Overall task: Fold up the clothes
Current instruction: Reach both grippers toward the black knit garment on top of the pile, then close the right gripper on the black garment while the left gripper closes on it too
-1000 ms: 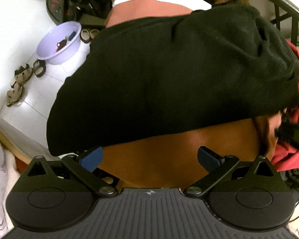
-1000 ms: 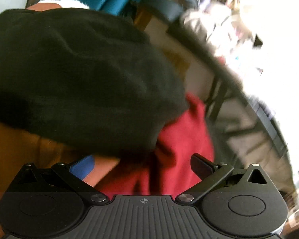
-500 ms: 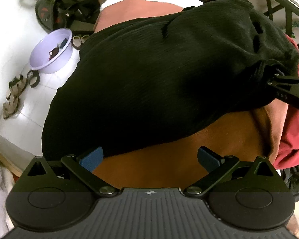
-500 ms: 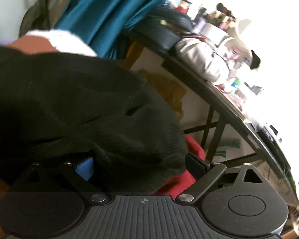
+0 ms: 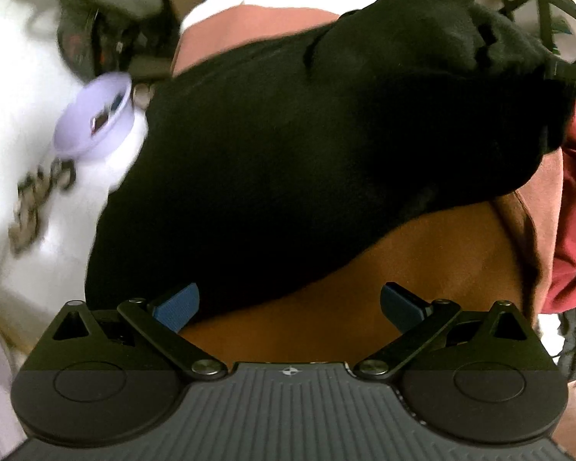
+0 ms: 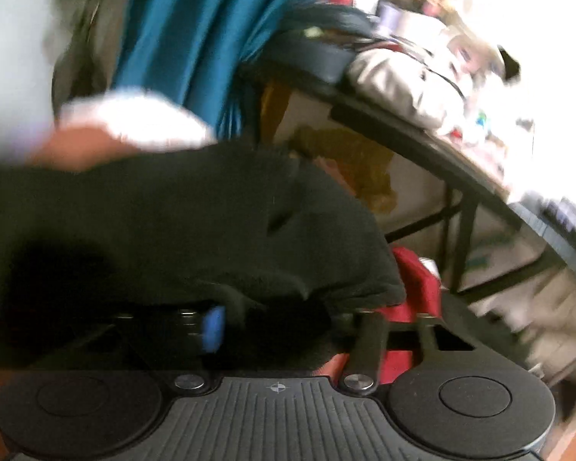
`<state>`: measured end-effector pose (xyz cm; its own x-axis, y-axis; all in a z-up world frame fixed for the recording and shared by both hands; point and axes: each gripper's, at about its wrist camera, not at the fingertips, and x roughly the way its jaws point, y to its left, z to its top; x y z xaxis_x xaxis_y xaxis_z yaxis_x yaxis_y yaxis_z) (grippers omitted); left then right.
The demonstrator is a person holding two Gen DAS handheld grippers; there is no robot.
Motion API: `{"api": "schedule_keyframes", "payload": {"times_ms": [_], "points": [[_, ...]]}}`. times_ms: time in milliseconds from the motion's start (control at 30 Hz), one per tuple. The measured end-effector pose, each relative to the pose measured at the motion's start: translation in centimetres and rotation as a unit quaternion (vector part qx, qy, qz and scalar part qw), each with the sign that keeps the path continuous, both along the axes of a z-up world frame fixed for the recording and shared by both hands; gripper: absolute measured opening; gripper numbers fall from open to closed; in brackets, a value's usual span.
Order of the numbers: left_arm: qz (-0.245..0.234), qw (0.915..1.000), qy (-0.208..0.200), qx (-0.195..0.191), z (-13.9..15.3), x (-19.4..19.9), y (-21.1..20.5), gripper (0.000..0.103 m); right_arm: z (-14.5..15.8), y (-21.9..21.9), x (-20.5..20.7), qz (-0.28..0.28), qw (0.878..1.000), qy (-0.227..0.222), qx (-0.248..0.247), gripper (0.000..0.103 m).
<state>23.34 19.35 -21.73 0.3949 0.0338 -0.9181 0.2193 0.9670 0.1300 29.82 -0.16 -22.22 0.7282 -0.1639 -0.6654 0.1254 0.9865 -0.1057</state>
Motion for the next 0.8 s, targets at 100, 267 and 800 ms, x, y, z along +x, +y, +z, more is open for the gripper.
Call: {"api": "schedule_keyframes", "payload": {"times_ms": [100,267,800], "points": [[-0.036,0.9984,-0.035,0.024,-0.6,0.8,-0.5,0.103,2.2,-1.2,0.1,-0.001,0.997,-0.028,0.067,0.013],[-0.07,0.9908,-0.079,0.083,-2.0,2.7,-1.6,0.103,6.6,-1.7,0.4,-0.004,0.991,-0.105,0.087,0.008],[0.048,0.9838,-0.173,0.001,3.4,6.9,4.1,0.009,0.9,-1.8,1.0,-0.066,0.998,-0.006,0.019,0.066]]}}
